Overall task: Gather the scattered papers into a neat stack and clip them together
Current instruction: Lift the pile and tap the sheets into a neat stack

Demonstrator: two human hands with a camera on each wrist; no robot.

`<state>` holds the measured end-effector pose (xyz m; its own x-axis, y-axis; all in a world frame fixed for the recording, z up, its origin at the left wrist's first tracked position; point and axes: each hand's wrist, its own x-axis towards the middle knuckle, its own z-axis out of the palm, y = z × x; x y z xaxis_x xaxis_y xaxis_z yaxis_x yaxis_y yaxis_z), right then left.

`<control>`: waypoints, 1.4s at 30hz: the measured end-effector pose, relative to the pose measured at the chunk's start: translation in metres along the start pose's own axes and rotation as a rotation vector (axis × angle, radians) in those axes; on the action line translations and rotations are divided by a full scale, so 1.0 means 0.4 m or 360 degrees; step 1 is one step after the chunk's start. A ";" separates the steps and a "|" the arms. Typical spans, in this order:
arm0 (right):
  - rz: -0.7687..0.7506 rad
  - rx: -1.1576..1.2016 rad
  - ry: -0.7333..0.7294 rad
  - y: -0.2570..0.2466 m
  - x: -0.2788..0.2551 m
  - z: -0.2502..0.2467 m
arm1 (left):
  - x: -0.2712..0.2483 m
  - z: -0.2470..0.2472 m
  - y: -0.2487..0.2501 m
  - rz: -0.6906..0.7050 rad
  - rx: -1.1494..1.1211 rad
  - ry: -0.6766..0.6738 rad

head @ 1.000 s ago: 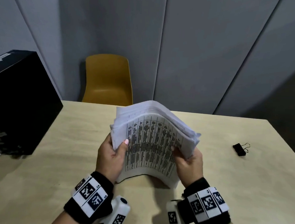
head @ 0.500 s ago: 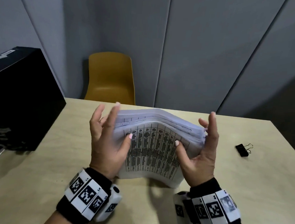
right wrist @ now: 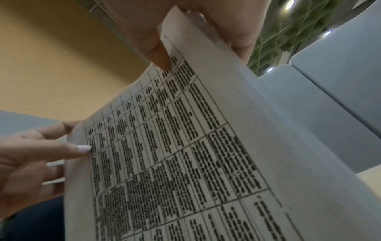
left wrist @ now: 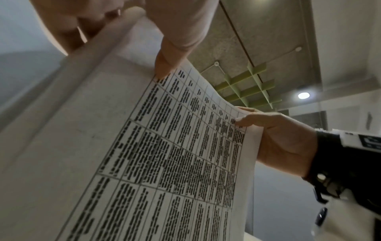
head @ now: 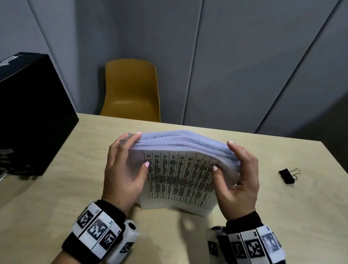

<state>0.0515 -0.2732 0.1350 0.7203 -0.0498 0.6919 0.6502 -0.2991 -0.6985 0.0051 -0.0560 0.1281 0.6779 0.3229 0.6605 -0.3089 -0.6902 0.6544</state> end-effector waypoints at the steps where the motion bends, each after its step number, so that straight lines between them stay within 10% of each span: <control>1: -0.0016 -0.0026 -0.0007 -0.003 -0.001 0.000 | -0.001 0.001 0.001 0.0011 0.0001 -0.0004; 28: 0.0124 0.0043 -0.0088 0.018 0.000 -0.028 | 0.003 -0.024 -0.002 -0.0021 0.0010 -0.0116; 42: 0.0901 0.0640 -0.0437 0.061 -0.003 -0.019 | -0.005 0.009 -0.047 -0.0903 -0.0900 -0.0380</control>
<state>0.0646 -0.2879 0.1184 0.9714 0.1629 0.1728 0.1623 0.0758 -0.9838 0.0117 -0.0461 0.1133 0.9350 0.3335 0.1207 -0.1229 -0.0145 0.9923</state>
